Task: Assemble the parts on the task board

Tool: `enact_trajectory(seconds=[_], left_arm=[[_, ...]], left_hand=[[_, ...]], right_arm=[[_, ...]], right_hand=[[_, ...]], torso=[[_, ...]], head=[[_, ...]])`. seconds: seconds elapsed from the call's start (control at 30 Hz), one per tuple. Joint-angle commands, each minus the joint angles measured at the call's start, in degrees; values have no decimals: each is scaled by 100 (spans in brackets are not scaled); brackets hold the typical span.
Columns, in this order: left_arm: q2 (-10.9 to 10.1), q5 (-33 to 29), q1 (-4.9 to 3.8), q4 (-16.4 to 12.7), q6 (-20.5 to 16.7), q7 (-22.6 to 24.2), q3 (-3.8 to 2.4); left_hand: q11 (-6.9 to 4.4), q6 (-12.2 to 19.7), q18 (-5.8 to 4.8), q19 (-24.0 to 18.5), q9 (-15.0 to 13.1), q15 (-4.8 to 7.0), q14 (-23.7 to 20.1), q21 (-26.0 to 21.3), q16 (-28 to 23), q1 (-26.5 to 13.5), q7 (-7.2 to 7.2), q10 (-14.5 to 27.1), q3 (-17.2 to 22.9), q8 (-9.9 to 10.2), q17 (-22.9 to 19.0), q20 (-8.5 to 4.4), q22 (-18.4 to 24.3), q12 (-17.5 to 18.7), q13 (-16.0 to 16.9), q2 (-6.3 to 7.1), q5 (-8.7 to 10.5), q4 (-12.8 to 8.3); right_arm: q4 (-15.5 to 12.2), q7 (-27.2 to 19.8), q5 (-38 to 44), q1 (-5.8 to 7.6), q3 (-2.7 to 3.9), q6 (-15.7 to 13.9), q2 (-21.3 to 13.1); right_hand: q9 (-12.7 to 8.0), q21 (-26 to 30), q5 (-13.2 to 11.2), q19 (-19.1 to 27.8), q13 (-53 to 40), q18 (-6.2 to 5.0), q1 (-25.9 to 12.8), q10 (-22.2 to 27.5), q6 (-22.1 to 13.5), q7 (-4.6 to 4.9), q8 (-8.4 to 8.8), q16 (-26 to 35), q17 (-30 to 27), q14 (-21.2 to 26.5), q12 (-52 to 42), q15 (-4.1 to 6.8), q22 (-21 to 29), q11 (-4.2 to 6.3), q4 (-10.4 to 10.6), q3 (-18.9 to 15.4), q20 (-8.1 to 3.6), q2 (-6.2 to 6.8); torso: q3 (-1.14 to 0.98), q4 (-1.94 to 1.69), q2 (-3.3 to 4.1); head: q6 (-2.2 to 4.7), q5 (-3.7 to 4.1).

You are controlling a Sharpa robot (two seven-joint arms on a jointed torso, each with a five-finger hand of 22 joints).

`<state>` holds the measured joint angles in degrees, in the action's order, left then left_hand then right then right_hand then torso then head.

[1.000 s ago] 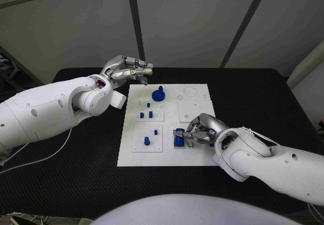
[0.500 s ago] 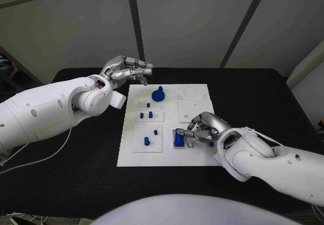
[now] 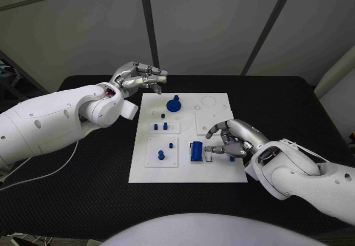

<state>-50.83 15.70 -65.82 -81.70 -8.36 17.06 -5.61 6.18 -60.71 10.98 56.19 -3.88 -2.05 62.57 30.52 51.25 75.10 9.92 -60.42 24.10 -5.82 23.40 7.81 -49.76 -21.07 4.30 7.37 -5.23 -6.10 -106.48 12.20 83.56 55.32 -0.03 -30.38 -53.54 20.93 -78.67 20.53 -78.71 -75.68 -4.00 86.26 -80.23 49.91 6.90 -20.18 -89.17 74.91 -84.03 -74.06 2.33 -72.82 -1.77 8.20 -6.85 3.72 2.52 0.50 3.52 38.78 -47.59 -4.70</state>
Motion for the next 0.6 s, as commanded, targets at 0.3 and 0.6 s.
enact_trajectory(seconds=[0.3,0.6], left_arm=[[10,-12,-3,19,66,18,4],[22,-12,0,27,77,15,12]], left_hand=[[6,35,-63,28,4,-13,-33,-34,25,-6,8,45,-32,-20,-10,29,1,-24,-10,-68,6,-3],[6,35,-63,28,4,-13,-33,-34,25,-6,8,45,-32,-20,-10,29,1,-24,-10,-68,6,-3]], right_arm=[[92,-1248,2022,275,5,988,81],[293,-1047,3450,438,4,1631,347]], right_hand=[[-698,139,-556,182,114,-58,682,214,66,-437,960,4,1332,-556,208,298,161,392,-381,1303,-232,270],[-926,132,-803,192,77,-57,246,154,317,-609,1332,-34,1414,-575,81,429,124,489,-605,2821,-357,750]], torso=[[-8,-9,5],[-5,-10,15]], head=[[25,-7],[13,-19]])
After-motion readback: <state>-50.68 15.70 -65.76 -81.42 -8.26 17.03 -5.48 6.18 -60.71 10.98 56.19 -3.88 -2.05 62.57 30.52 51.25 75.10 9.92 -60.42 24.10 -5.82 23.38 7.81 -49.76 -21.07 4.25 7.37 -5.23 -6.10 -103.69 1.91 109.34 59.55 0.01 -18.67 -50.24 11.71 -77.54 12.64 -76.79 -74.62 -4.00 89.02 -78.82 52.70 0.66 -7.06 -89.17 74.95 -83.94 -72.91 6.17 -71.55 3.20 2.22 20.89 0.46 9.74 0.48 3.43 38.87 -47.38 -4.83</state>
